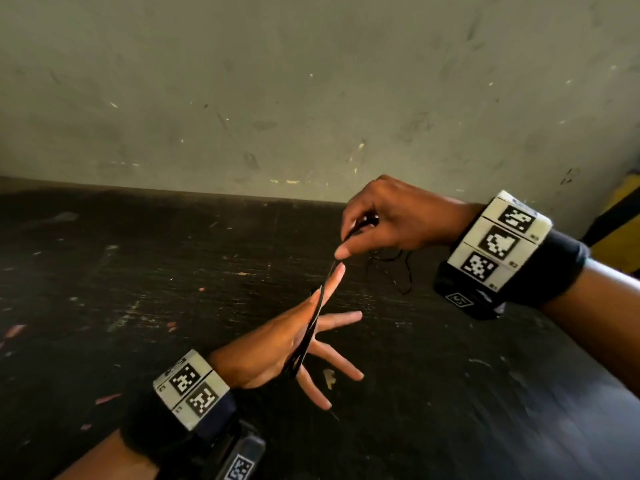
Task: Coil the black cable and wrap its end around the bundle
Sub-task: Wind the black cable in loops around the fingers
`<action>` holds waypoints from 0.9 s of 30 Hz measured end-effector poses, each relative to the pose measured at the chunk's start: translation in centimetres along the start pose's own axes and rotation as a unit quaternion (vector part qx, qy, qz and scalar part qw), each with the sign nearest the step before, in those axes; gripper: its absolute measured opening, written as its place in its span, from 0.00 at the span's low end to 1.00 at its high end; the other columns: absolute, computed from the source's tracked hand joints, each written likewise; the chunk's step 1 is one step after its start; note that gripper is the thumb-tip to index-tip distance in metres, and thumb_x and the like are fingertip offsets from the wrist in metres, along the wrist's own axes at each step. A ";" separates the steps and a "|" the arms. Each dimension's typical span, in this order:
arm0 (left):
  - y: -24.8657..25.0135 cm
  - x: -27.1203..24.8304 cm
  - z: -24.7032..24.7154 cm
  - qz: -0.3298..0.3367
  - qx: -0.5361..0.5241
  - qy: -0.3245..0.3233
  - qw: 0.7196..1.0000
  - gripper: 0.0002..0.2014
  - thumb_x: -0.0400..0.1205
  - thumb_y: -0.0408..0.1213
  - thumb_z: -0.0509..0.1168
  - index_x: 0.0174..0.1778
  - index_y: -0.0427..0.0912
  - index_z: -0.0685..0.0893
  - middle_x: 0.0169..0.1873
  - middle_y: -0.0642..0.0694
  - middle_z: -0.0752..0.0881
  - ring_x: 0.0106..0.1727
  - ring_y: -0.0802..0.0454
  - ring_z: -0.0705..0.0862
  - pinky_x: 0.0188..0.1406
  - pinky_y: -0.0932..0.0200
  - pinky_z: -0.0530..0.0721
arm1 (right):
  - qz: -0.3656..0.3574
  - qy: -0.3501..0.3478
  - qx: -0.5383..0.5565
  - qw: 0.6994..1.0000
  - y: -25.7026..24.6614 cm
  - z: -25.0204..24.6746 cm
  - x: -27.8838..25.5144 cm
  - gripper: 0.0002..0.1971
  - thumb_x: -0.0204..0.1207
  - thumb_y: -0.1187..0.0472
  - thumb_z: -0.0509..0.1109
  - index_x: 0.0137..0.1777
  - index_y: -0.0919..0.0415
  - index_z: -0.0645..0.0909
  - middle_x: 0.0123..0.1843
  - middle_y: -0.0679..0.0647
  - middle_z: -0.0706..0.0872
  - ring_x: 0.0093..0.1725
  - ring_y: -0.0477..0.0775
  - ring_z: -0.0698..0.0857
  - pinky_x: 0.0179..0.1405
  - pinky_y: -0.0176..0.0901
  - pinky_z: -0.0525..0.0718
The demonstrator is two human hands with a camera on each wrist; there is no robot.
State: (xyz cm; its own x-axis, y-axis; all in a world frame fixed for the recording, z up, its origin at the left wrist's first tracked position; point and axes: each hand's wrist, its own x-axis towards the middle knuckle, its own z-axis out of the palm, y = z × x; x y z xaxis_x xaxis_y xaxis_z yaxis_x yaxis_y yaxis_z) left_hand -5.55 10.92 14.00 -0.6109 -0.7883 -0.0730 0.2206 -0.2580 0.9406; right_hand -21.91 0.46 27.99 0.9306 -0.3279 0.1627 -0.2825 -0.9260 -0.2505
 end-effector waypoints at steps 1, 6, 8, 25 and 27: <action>0.1 -0.2 0.2 0.006 -0.003 -0.004 1.000 0.32 0.70 0.69 0.62 0.66 0.89 0.54 0.77 0.51 0.67 0.66 0.30 0.81 0.39 0.38 0.90 | 0.015 0.009 0.016 1.000 0.5 0.1 0.0 0.11 0.70 0.51 0.75 0.42 0.59 0.89 0.31 0.41 0.85 0.29 0.39 0.81 0.28 0.26 0.73; 0.3 -0.7 0.6 0.031 -0.070 -0.028 0.997 0.26 0.74 0.65 0.60 0.66 0.87 0.61 0.78 0.46 0.70 0.66 0.27 0.80 0.38 0.39 0.90 | 0.058 0.032 0.100 0.993 2.3 1.5 0.1 0.11 0.72 0.55 0.75 0.43 0.64 0.88 0.32 0.51 0.87 0.26 0.42 0.78 0.25 0.29 0.72; 0.3 -0.7 0.6 0.044 -0.097 -0.043 0.993 0.25 0.77 0.63 0.59 0.69 0.85 0.60 0.79 0.43 0.69 0.66 0.26 0.79 0.37 0.39 0.90 | 0.068 0.039 0.134 0.988 2.8 2.7 0.1 0.10 0.73 0.57 0.73 0.44 0.66 0.87 0.31 0.52 0.85 0.25 0.43 0.76 0.24 0.29 0.71; 2.6 0.9 -1.7 0.197 -0.129 0.067 0.970 0.26 0.78 0.63 0.48 0.74 0.80 0.57 0.77 0.38 0.72 0.58 0.31 0.86 0.29 0.46 0.91 | 0.151 0.042 0.332 0.930 -0.6 17.1 -1.9 0.19 0.85 0.60 0.58 0.43 0.32 0.78 0.32 0.46 0.79 0.27 0.43 0.79 0.26 0.39 0.80; 2.9 1.0 -2.5 0.211 -0.115 0.110 0.965 0.25 0.78 0.63 0.47 0.74 0.80 0.55 0.77 0.38 0.71 0.59 0.30 0.86 0.29 0.46 0.91 | 0.151 -0.017 0.316 0.937 -1.6 16.8 -2.2 0.14 0.85 0.58 0.58 0.60 0.36 0.77 0.33 0.47 0.79 0.27 0.41 0.79 0.27 0.33 0.80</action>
State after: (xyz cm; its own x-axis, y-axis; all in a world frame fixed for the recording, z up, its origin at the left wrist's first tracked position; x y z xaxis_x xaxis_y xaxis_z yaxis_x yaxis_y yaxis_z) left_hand -3.60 7.95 15.83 -0.2603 -0.9430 0.2075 0.5932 0.0134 0.8050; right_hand -19.62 5.80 12.00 0.8408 -0.5402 -0.0349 -0.3502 -0.4936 -0.7961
